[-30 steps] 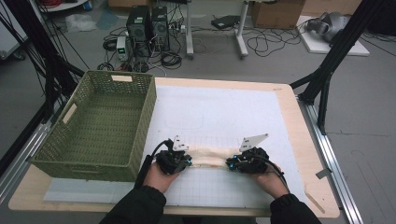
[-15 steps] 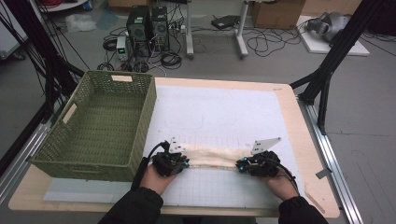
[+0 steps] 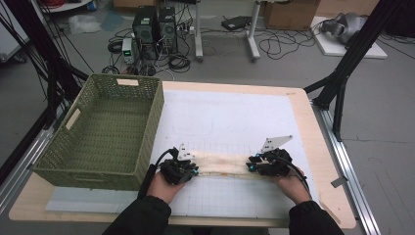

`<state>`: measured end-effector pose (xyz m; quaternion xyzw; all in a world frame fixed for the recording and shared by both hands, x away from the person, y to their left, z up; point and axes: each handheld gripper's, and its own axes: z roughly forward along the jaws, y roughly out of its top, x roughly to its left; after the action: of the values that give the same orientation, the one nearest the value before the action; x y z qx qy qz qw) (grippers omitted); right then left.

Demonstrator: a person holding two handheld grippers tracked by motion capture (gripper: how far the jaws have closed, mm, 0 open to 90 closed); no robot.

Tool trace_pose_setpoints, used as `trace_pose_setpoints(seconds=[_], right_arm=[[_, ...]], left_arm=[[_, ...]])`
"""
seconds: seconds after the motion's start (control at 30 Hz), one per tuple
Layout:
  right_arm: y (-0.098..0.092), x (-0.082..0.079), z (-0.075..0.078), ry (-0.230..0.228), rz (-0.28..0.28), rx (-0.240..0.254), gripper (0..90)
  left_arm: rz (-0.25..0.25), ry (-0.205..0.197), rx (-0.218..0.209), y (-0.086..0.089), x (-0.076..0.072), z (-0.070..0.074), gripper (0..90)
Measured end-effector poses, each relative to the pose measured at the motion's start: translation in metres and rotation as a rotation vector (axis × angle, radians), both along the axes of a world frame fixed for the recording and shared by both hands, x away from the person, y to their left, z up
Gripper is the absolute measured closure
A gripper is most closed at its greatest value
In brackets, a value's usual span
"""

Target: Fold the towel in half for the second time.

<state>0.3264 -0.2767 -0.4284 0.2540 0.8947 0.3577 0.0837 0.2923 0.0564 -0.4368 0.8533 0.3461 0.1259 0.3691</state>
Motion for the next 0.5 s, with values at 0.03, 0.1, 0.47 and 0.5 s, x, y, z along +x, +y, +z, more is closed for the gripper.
trace_pose_setpoints(seconds=[0.03,0.1,0.47,0.5], right_arm=[[-0.002,-0.002,-0.002,-0.007,-0.003,-0.016,66.8],[-0.010,-0.005,-0.006,-0.006,-0.009,-0.013,64.5],[-0.058,-0.027,-0.012,-0.034,-0.071,0.036,59.2],[-0.058,-0.028,-0.012,-0.038,-0.073,0.035,59.0]], left_arm=[[0.002,-0.001,-0.005,0.000,0.000,0.000,80.4],[0.004,-0.003,-0.006,0.000,0.000,-0.001,80.3],[0.005,-0.016,-0.001,0.000,-0.002,-0.001,80.2],[0.004,-0.016,0.001,0.000,-0.002,-0.001,80.2]])
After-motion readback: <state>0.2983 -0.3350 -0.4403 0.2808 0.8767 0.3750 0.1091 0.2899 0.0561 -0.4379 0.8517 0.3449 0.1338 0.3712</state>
